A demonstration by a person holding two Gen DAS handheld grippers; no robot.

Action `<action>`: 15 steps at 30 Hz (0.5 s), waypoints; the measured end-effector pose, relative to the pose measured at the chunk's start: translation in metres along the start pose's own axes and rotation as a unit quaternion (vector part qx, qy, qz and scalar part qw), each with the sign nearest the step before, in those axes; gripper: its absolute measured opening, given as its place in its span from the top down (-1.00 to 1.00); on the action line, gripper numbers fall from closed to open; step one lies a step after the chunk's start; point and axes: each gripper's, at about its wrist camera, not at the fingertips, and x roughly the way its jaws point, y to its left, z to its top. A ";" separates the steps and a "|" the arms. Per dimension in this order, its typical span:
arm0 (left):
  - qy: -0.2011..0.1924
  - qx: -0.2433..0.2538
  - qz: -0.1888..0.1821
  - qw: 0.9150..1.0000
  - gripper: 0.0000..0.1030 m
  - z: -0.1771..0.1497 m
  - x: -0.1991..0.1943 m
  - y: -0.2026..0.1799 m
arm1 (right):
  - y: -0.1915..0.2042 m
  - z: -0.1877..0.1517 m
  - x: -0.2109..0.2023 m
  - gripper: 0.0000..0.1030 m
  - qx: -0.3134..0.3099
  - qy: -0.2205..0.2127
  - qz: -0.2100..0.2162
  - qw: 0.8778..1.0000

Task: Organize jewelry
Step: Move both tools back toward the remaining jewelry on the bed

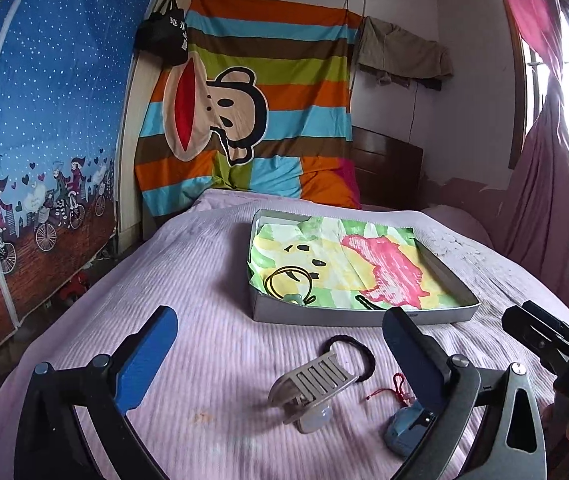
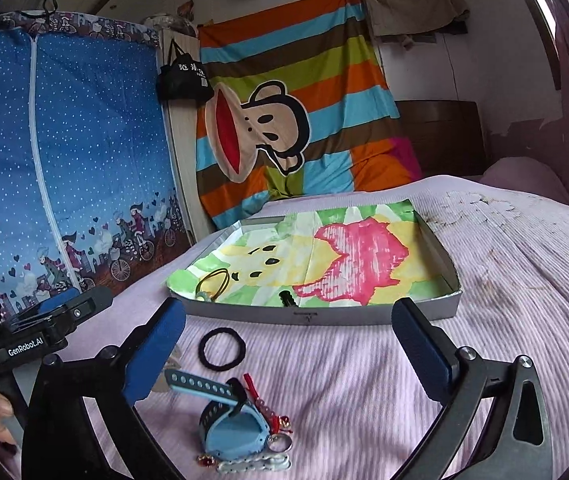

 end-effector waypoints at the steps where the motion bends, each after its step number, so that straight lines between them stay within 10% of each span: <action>1: -0.001 0.005 0.001 1.000 -1.00 -0.003 -0.003 -0.001 | 0.002 -0.004 -0.005 -0.97 -0.005 -0.001 -0.001 1.000; 15: 0.032 0.043 -0.001 0.999 -1.00 -0.031 -0.022 0.008 | 0.008 -0.045 -0.019 -0.97 -0.045 0.051 0.000 0.998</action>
